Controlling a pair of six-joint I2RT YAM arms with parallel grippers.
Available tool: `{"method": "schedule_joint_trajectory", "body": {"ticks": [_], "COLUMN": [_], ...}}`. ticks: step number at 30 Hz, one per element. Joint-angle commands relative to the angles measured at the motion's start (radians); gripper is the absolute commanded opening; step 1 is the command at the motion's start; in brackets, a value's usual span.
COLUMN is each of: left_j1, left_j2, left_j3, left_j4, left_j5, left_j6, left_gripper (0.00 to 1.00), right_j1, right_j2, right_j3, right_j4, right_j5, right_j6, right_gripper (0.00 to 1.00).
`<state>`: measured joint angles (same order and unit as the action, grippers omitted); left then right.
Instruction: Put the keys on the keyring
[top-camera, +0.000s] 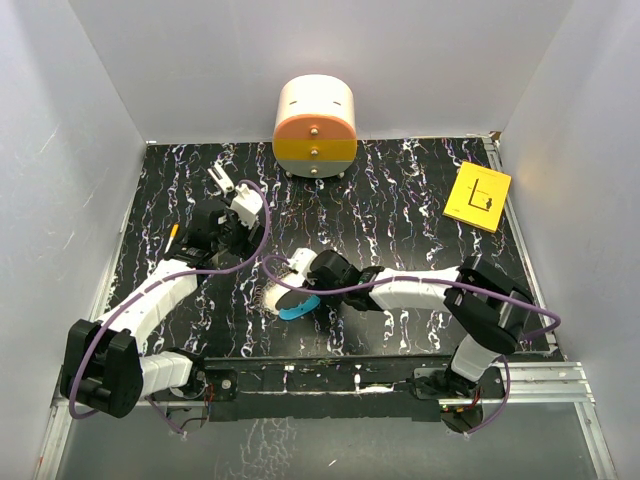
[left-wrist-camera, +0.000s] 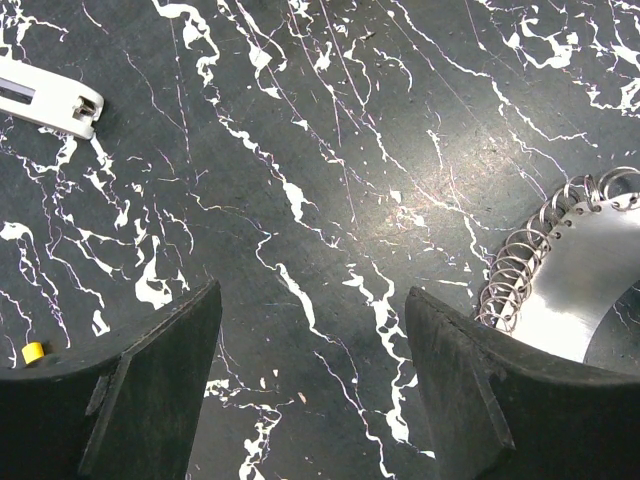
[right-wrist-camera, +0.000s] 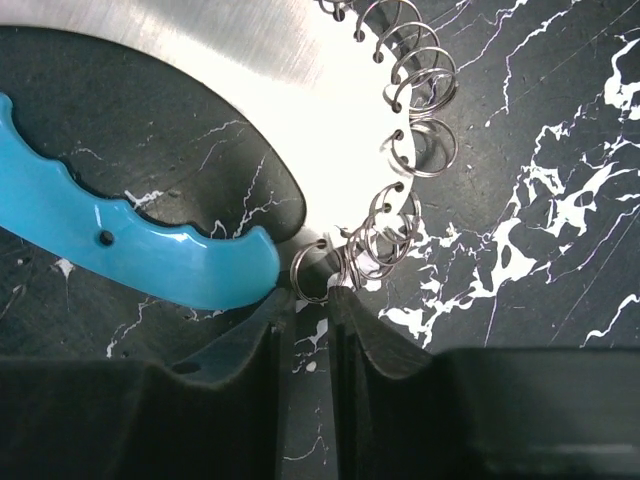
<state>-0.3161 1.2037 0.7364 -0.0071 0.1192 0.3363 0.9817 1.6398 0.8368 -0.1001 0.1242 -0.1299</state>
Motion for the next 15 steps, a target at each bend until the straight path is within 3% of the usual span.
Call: {"method": "schedule_joint_trajectory", "body": {"ticks": [1,15], "left_j1": [0.004,0.004], "left_j2": [-0.015,-0.010], "left_j3": [-0.009,-0.011], "left_j4": [0.010,0.006], "left_j5": [0.016,0.046], "left_j6": [0.000,0.007], "left_gripper": [0.73,0.73], "right_j1": [0.006,0.006], "right_j2": [0.019,-0.011], "right_j3": [0.041,0.023], "right_j4": [0.067,0.092], "right_j5": [0.027,0.022], "right_j6": [-0.015,-0.020], "right_gripper": [0.22,0.08]}}
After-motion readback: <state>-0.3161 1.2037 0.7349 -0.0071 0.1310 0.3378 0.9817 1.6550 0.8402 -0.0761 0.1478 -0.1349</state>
